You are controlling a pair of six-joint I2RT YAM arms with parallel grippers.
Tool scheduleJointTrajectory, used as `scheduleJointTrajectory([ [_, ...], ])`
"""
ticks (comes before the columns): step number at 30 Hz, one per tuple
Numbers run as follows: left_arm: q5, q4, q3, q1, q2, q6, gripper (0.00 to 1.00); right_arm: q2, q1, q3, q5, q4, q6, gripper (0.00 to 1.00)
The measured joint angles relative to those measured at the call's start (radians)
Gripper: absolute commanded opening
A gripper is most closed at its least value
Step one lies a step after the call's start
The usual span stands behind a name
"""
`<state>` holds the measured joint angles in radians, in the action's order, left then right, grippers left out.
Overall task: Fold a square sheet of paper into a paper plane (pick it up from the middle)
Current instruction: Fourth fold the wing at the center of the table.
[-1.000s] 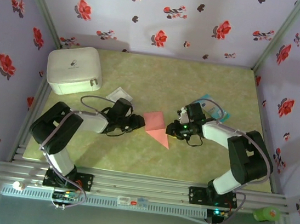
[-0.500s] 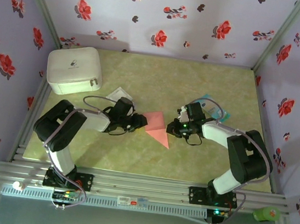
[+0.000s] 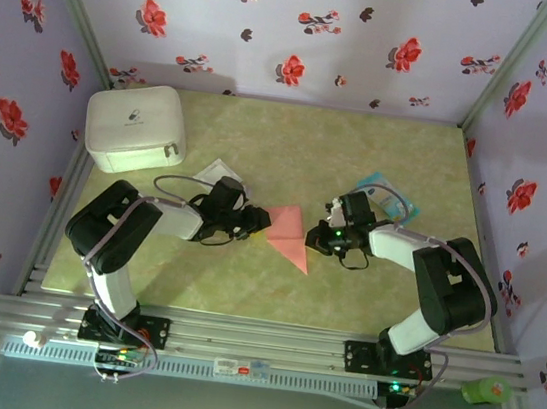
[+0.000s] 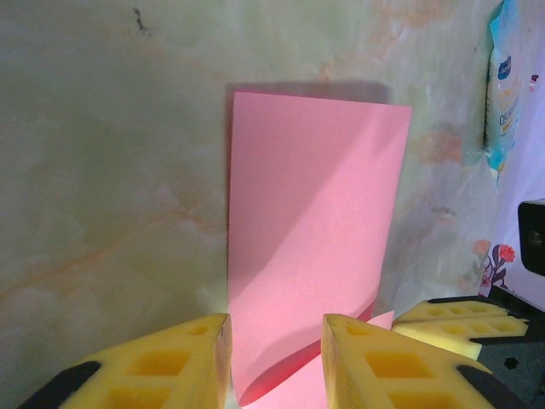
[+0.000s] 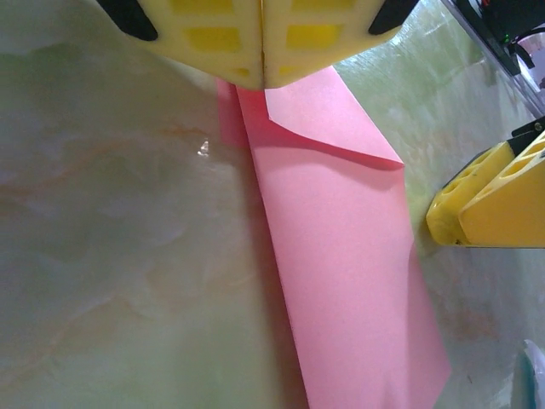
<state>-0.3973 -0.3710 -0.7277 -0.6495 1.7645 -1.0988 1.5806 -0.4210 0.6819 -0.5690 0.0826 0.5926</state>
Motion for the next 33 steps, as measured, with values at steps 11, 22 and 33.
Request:
scheduleJointTrajectory([
  [11, 0.005, 0.039, -0.014, 0.0, 0.0, 0.001, 0.35, -0.032, 0.022, -0.047, -0.065, -0.091, 0.044, 0.07],
  [22, 0.023, 0.084, -0.049, 0.0, 0.0, 0.005, 0.38, -0.058, 0.024, -0.074, -0.121, -0.144, 0.048, 0.07],
  [33, 0.031, 0.099, -0.054, 0.0, 0.0, 0.005, 0.4, -0.077, 0.051, -0.119, -0.159, -0.219, 0.084, 0.07],
])
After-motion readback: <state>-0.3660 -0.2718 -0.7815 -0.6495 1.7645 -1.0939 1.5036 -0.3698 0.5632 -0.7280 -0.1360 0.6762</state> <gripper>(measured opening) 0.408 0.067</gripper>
